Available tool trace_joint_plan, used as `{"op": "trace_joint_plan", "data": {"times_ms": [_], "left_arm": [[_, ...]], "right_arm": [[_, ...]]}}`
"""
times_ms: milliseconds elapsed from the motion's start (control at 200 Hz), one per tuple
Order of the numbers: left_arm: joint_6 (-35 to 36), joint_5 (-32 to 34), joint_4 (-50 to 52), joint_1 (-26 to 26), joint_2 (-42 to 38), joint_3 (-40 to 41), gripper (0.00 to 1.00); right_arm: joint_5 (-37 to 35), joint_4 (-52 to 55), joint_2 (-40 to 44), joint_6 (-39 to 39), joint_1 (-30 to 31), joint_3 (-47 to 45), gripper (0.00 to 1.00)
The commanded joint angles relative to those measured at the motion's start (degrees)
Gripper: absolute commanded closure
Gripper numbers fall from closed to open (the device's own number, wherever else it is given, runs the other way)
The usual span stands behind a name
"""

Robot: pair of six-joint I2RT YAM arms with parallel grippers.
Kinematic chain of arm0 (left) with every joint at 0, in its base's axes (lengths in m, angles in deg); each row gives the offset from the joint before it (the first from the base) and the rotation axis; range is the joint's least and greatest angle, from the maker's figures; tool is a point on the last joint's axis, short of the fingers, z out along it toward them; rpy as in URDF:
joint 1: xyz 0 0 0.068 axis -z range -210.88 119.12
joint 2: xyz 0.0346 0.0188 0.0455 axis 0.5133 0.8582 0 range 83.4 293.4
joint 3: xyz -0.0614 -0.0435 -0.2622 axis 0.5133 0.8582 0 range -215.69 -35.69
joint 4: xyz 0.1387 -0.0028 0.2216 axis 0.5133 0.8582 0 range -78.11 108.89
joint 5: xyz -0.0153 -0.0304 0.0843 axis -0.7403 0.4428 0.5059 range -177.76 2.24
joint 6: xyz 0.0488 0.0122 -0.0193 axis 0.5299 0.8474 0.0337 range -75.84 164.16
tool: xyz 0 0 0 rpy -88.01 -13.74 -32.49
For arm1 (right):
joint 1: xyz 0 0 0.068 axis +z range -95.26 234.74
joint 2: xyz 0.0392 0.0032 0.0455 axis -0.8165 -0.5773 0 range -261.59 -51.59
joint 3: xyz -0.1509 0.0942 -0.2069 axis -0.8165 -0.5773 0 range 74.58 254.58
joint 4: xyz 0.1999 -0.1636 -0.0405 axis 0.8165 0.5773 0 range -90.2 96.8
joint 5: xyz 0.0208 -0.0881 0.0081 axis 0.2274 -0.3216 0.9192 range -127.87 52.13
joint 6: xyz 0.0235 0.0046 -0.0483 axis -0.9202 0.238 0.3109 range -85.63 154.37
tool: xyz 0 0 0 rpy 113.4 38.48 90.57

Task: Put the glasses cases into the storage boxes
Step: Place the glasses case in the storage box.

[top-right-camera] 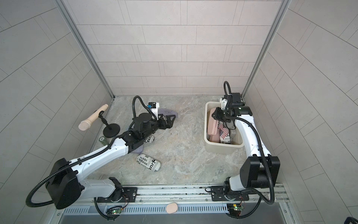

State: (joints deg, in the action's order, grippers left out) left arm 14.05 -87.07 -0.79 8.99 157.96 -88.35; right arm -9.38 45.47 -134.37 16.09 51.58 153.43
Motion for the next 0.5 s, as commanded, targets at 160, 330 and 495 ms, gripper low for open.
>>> {"op": "trace_joint_plan", "data": {"times_ms": [160, 330, 495], "left_arm": [[-0.5, 0.1, 0.1, -0.2, 0.4, -0.2, 0.00], [0.0, 0.6, 0.3, -0.2, 0.1, -0.2, 0.00], [0.4, 0.8, 0.4, -0.1, 0.1, -0.3, 0.00]], "right_arm": [[2.4, 1.3, -5.5, 3.9, -0.3, 6.0, 0.89], [1.6, 2.1, -10.9, 4.8, -0.3, 10.8, 0.88], [0.0, 3.1, -14.6, 5.4, -0.4, 14.2, 0.85]]}}
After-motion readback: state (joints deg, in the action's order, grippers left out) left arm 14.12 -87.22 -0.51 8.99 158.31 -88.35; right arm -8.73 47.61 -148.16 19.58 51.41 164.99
